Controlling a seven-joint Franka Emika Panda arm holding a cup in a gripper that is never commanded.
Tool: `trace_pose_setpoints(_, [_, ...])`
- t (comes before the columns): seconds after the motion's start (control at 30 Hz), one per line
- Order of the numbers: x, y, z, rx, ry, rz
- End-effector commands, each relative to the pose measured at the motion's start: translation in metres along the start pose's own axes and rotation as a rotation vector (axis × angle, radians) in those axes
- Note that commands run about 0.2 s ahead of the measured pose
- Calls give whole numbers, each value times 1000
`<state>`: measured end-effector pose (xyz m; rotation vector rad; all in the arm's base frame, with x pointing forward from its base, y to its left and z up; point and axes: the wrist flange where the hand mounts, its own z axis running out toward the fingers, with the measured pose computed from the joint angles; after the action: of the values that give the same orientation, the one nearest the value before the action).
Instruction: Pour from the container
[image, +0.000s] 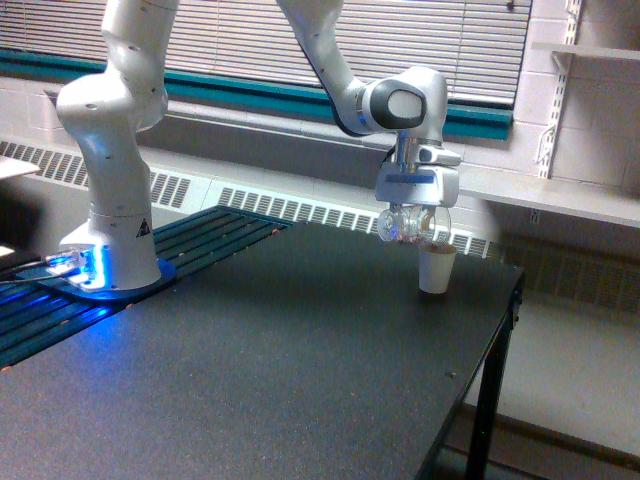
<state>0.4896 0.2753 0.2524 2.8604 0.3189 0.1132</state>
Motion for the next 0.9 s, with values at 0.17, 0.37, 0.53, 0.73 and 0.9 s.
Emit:
trace_pose_setpoints(0.17, [3,-4,-5,-26,0,-24])
trace_pose_setpoints(0.37, [5,-4,-7,-39,-4,-32])
trace_pose_setpoints(0.53, [7,-4,-10,-52,-3,-42])
trace_pose_setpoints(0.73, [8,-6,-10,-60,-8,-47])
trace_pose_setpoints(0.9, [9,-7,-10,-69,-12,-53])
